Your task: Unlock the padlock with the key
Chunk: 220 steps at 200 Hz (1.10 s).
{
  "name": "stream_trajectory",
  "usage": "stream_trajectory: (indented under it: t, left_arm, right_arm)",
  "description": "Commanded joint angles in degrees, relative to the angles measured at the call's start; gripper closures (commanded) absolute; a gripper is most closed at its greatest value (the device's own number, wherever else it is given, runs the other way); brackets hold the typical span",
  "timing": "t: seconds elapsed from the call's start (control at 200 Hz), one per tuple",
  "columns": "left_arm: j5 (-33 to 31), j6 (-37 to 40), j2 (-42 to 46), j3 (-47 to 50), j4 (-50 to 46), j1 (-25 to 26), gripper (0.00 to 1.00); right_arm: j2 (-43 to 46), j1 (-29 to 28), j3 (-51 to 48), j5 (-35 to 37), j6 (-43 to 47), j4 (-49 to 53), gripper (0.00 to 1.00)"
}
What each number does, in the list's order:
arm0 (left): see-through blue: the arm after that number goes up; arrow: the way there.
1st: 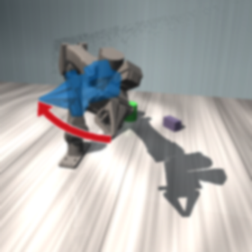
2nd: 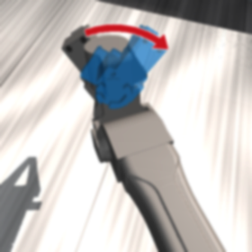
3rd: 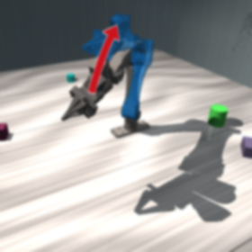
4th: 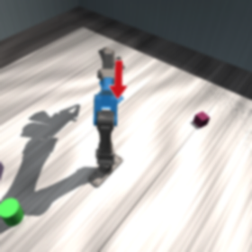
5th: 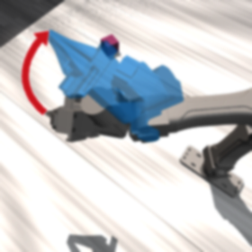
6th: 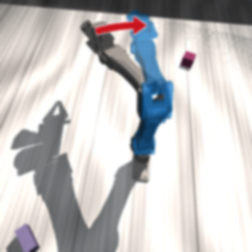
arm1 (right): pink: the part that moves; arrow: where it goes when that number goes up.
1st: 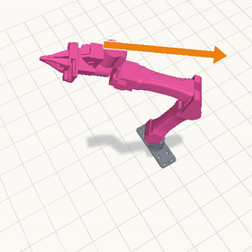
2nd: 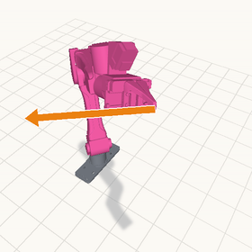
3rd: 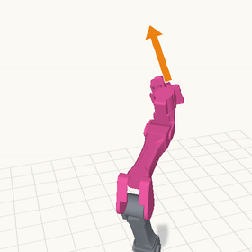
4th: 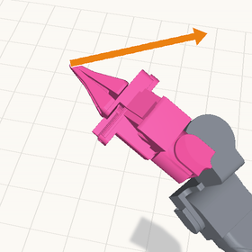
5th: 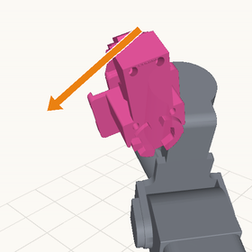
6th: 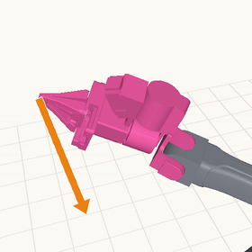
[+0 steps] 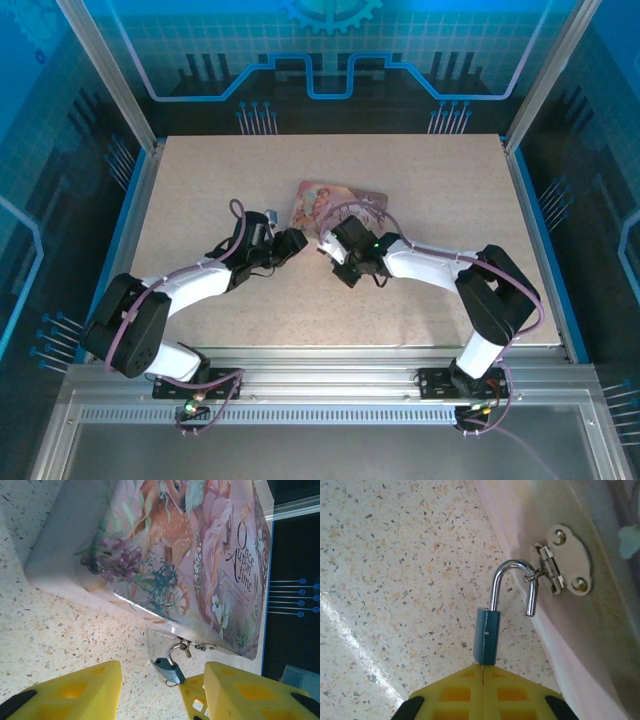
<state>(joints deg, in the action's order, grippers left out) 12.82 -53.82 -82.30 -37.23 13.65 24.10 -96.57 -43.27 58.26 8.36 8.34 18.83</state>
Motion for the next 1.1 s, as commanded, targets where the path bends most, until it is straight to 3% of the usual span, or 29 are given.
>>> stream_trajectory:
  t: [0.0, 0.33, 1.096]
  left_arm:
    - [0.11, 0.87, 2.13, 0.87, -0.55, -0.55, 0.52]
    - [1.02, 0.19, 4.00, 2.62, -0.47, -0.54, 0.52]
    - [1.84, -0.98, 3.29, 3.01, 0.45, 0.05, 0.52]
  right_arm:
    - [0.24, -1.43, 0.52, 1.30, 2.70, 0.21, 1.00]
    - [5.58, -1.41, -2.27, 0.70, 2.82, -4.29, 1.00]
    - [4.03, 0.61, -2.92, -4.53, 0.45, -10.71, 1.00]
